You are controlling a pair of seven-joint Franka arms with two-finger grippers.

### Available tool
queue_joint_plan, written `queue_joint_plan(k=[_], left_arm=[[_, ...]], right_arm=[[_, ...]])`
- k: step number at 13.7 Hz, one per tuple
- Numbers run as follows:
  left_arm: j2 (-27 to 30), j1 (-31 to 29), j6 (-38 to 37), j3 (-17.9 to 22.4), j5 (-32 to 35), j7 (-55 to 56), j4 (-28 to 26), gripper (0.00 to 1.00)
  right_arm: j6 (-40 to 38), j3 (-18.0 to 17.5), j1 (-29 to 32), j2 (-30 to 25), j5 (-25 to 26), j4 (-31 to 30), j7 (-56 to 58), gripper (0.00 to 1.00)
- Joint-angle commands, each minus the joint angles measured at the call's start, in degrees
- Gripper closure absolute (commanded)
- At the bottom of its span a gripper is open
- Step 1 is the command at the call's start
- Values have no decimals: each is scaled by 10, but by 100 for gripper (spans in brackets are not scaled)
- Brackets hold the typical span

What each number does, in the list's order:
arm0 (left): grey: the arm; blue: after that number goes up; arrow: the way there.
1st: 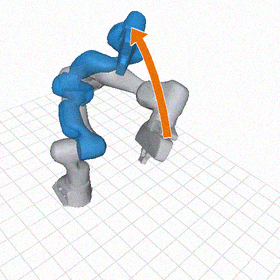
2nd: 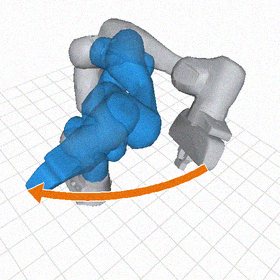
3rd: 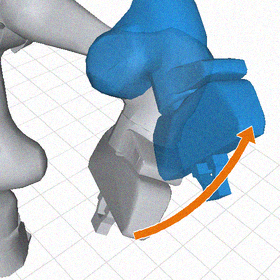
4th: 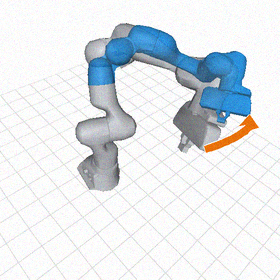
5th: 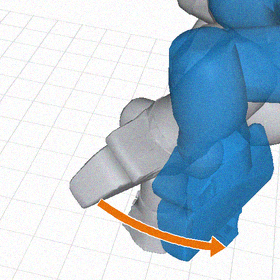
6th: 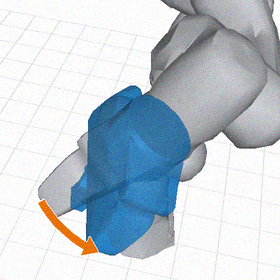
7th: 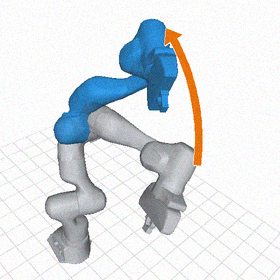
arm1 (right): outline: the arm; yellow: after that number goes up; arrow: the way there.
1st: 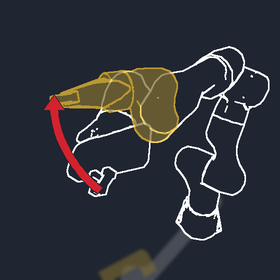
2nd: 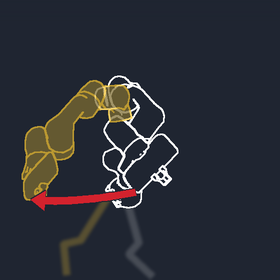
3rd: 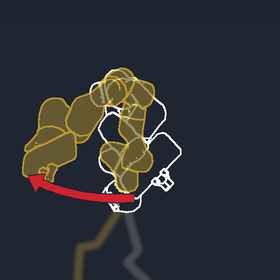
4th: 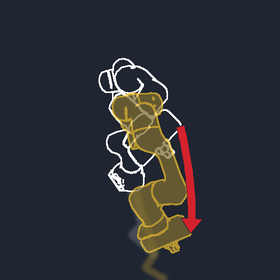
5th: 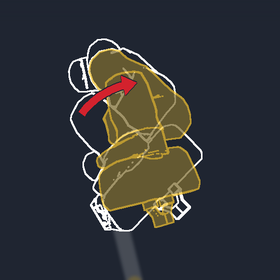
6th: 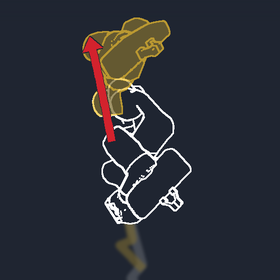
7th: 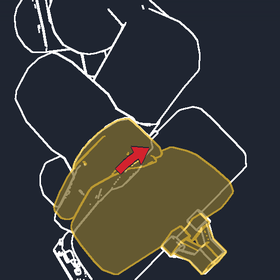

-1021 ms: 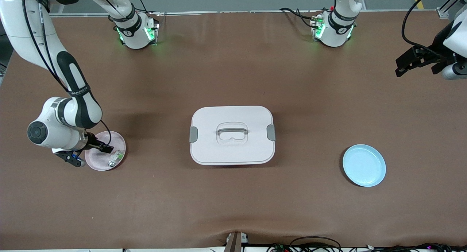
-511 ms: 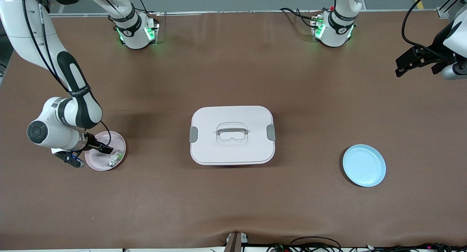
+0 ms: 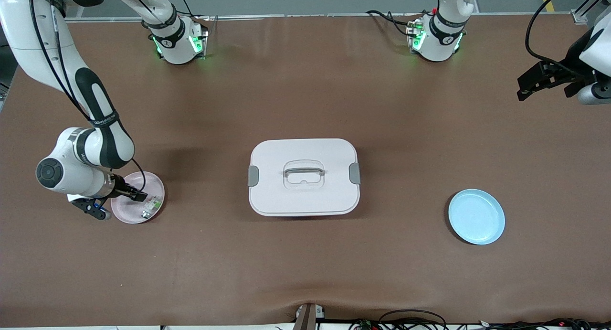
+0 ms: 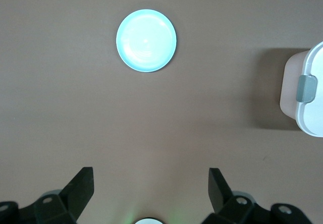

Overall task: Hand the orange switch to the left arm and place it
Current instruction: 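Close the right gripper on the orange-and-black switch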

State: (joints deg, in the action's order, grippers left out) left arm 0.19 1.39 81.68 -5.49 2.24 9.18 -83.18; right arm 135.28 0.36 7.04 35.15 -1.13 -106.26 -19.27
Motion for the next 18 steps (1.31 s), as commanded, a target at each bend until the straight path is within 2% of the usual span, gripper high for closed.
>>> queue_joint_plan(k=[1,4,6,9,14,18], left_arm=[[-1,2,0,0,9,-4,4,0],[-1,2,0,0,9,0,4,0],[-1,1,0,0,9,0,4,0],[-1,1,0,0,9,1,4,0],[-2,5,0,0,8,2,4,0],[-2,5,0,0,8,2,4,0]], right_arm=[[7,-1,0,2,6,-2,3,39],[4,-1,1,2,6,-2,14,52],[-4,-1,2,-2,6,-2,45,57],[-21,-1,3,-13,6,-3,101,57],[-121,-3,17,-49,3,23,206,57],[-200,-4,17,-112,0,24,303,57]])
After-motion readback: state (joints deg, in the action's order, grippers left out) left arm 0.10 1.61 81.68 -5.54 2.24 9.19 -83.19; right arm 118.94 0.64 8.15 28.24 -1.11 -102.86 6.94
